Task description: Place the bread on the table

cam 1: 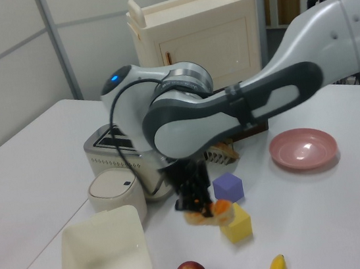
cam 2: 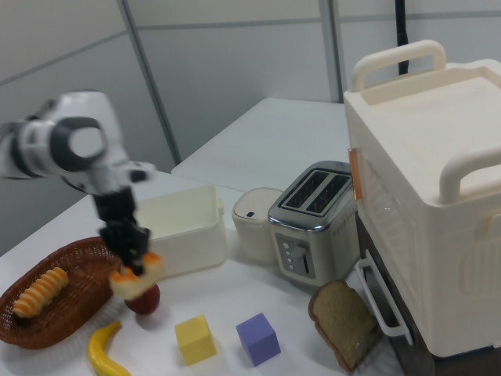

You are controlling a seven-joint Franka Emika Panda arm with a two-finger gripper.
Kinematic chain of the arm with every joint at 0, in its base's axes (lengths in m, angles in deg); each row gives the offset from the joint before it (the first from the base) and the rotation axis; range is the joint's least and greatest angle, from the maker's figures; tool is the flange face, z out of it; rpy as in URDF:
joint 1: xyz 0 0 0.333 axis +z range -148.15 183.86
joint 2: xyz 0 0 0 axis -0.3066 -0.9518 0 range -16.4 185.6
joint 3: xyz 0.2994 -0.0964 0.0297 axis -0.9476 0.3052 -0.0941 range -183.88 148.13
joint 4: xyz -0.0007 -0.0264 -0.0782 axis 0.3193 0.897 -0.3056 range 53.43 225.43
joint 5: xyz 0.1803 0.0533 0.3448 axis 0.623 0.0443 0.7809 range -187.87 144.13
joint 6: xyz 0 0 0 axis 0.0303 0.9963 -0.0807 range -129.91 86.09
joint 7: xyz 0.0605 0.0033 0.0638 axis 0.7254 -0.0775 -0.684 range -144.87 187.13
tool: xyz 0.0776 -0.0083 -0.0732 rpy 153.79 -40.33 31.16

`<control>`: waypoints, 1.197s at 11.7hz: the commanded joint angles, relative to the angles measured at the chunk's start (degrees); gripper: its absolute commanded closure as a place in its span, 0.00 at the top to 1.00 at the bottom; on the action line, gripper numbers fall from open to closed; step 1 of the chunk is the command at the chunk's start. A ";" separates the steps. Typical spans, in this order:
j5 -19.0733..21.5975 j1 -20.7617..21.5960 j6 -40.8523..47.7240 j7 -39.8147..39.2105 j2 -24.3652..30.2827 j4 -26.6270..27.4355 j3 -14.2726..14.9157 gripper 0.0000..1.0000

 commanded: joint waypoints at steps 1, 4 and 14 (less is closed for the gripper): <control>-0.72 -4.03 -4.52 -2.08 -1.50 1.28 2.04 1.00; 0.25 -6.13 -4.64 -3.65 -0.54 0.85 5.57 1.00; 6.67 -21.08 -5.07 -9.47 8.08 -2.14 5.31 1.00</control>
